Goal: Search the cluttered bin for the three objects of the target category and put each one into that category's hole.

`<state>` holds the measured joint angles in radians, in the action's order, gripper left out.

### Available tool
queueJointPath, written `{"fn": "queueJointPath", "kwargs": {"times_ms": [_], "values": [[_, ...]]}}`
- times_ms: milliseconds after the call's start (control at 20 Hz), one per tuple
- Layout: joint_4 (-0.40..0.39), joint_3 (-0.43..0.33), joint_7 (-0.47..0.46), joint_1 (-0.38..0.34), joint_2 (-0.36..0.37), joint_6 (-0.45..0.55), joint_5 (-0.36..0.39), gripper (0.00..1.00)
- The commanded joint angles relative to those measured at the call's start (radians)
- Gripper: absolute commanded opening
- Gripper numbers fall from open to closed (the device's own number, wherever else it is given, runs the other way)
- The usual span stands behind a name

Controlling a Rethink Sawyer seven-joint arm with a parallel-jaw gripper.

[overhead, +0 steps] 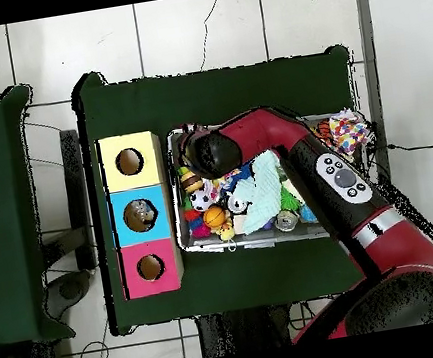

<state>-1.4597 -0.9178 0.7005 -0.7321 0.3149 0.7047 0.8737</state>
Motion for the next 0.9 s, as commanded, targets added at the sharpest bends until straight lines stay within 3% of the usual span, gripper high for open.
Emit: {"fn": "queueJointPath", "kwargs": {"times_ms": [50,450,900], "values": [[0.001,0.065,-0.217,-0.028,-0.079,-0.085,0.120,1.00],[-0.059,0.069,-0.194,-0.049,-0.058,-0.116,0.128,1.00],[-0.075,0.075,-0.241,-0.067,-0.060,-0.051,0.089,1.00]]}}
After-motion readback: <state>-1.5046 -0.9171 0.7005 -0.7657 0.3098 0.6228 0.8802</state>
